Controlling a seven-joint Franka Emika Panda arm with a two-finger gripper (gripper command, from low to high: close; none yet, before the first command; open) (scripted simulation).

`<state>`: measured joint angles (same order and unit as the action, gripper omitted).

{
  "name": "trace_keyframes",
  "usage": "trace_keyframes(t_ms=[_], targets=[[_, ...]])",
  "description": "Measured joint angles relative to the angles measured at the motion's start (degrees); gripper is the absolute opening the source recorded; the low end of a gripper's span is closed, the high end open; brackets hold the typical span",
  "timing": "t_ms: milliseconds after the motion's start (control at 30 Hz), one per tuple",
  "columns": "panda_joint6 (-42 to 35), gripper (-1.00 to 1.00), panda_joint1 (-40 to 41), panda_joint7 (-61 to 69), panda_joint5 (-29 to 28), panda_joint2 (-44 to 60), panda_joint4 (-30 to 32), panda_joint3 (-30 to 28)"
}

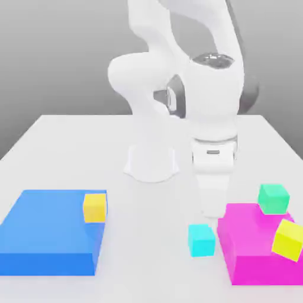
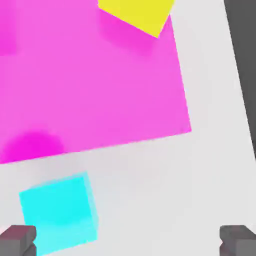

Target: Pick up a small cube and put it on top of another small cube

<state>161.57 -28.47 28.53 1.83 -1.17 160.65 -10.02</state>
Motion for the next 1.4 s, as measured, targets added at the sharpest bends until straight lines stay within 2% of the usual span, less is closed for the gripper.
trace_keyframes(t_ms=[100,267,300,533,800,1033,1200,1400], targets=[[3.87,0.0,-0.09,3.7,0.44,4.98,0.65,0.63],[11.47,0.0,3.58,7.77,5.3,14.38,-0.84,5.38],[12.96,-1.0,4.62,8.24,5.99,16.2,-1.13,6.61],[13.16,-1.0,4.95,8.33,6.1,16.6,-1.2,6.96],[1.97,-1.0,3.22,2.77,-1.09,3.71,0.6,3.13],[-10.99,-1.0,1.09,-5.61,0.49,4.36,-10.31,4.07],[-19.57,-1.0,-5.36,-15.0,2.82,-1.42,-13.24,6.96],[-28.21,-1.0,-9.24,-27.94,2.0,-9.48,-14.95,12.24]])
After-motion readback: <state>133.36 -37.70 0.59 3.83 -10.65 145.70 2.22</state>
